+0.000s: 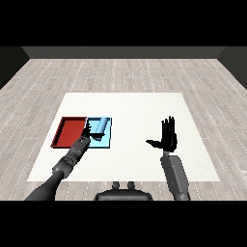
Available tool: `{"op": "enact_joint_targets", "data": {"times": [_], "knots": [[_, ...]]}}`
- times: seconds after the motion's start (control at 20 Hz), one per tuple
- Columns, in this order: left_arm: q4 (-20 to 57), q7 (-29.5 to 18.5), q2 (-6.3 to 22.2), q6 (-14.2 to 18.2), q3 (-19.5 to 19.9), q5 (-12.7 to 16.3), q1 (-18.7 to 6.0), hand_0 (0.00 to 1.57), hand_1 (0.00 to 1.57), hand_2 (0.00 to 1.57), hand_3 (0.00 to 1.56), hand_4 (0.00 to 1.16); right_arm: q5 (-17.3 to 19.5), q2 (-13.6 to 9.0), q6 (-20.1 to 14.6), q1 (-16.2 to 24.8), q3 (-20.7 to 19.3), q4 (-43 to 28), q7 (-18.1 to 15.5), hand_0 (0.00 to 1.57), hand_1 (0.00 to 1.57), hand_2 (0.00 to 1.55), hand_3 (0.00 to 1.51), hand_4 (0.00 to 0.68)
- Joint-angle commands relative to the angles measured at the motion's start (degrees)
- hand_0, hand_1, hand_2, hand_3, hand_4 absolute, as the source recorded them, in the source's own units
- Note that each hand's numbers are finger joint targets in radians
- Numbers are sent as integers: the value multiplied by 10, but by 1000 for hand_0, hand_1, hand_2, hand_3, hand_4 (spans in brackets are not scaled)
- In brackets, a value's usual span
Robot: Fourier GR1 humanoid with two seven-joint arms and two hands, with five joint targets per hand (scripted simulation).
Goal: Pick the blue can and put it in the blue box
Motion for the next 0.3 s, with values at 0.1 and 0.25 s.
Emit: {"op": "enact_joint_targets", "data": {"times": [0.1, 0.25], "knots": [[-66, -140, 4, 42, 53, 41, 38, 0, 0, 0, 0, 0, -1, -6, 3, 11, -1, -28, 8, 0, 0, 0, 0, 0], [-84, -192, 15, 21, 66, 44, 27, 0, 0, 0, 0, 0, 16, -12, 23, 12, 13, -3, -5, 0, 0, 0, 0, 0]]}}
